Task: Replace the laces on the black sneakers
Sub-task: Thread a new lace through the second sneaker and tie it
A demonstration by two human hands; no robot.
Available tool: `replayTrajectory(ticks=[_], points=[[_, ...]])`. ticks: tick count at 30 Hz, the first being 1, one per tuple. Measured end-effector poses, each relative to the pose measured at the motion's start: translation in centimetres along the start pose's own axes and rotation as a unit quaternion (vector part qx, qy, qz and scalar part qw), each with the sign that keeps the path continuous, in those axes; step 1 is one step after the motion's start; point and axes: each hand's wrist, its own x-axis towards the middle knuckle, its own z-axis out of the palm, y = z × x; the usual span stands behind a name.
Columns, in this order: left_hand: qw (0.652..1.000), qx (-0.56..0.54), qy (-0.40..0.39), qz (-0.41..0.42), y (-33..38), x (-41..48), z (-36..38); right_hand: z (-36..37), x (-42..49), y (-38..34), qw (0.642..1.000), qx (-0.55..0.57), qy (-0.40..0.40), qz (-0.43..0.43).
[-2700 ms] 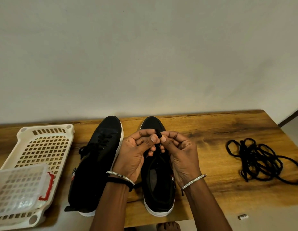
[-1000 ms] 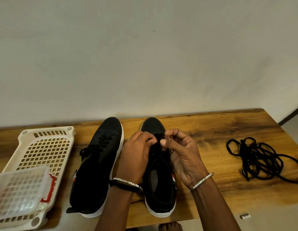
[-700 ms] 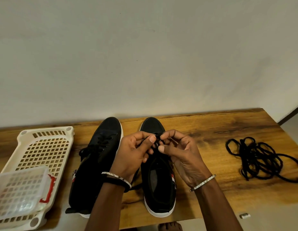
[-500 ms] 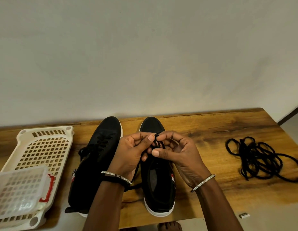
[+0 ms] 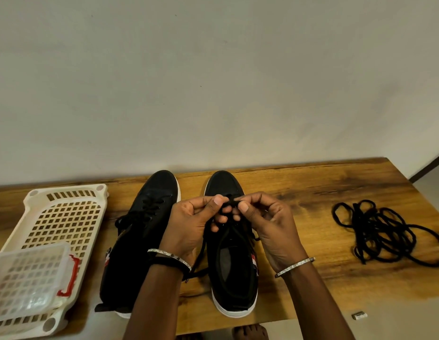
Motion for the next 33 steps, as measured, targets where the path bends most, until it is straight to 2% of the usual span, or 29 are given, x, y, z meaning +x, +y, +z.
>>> replayTrajectory(ticks=[7,14,18,26,33], points=[[0.999,-0.040,0.015,-0.019,-0.2,0.1,-1.2,-0.2,-0.4,-0.3,0.979,0.184,0.025,0.085],[0.997,-0.074,-0.003,-0.034,-0.9,0.0,-0.9,-0.2,-0.3,0.0,0.953,0.273,0.038,0.123],[0.994,-0.109,-0.003,-0.028,-1.0,0.1,-1.0,-0.3,-0.1,0.0,0.950,0.272,0.054,0.142],[0.994,-0.095,0.056,-0.013,-1.7,0.6,0.1,0.0,0.1,0.4,0.947,0.267,0.089,0.158],[0.992,-0.110,0.059,-0.008,-1.9,0.8,0.0,-0.2,0.2,0.6,0.931,0.303,0.106,0.171]])
